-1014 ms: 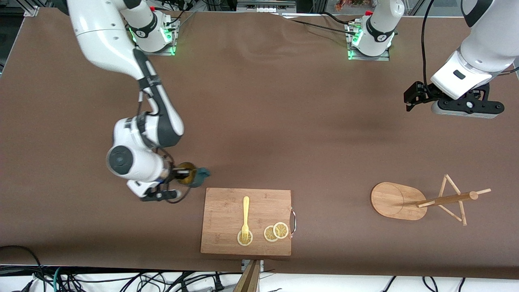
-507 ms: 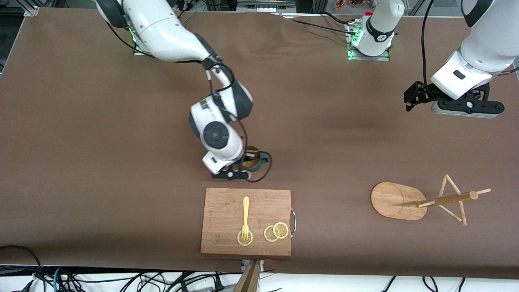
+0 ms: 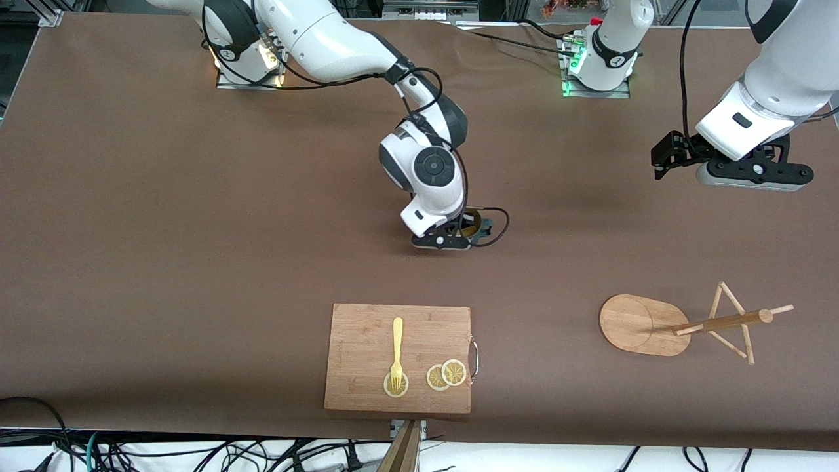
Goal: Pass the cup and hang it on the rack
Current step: 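Carry the teal mug with the right gripper toward the table center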
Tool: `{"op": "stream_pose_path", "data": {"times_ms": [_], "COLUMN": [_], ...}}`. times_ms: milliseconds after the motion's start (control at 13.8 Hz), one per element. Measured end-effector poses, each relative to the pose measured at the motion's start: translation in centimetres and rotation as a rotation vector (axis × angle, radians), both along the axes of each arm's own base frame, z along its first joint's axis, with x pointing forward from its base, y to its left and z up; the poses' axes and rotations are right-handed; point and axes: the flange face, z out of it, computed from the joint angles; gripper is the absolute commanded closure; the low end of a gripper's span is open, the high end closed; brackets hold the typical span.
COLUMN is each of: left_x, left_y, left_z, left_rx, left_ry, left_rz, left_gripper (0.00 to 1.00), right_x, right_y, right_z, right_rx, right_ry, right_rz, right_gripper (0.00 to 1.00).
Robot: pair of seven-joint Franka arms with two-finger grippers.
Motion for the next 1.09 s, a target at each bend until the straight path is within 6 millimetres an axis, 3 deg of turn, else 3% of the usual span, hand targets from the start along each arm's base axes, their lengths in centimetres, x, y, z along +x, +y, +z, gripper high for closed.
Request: {"op": "stream_pose_path", "data": {"times_ms": [290, 797, 1087], "left_x": [0.00, 0.00, 0.00], "left_y": [-0.02, -0.08, -0.16], "left_z": [-0.02, -0.06, -0.08], "left_rx": [-0.005, -0.011, -0.020], "left_ry": [0.001, 0.003, 0.005], "left_rz": [0.001, 0.002, 0.003], "left_gripper": [0.00, 0.00, 0.00], "right_x": [-0.99, -0.85, -0.86], "right_y": [1.19, 1.12, 1.14], "right_z": [-0.41, -0.56, -0.55], "right_rx": [0.010, 0.010, 0.009], "right_ry": [-0.019, -0.022, -0.023], "right_rz": [-0.012, -0.021, -0.021], "right_gripper": [1.00, 1.00, 0.79]}}
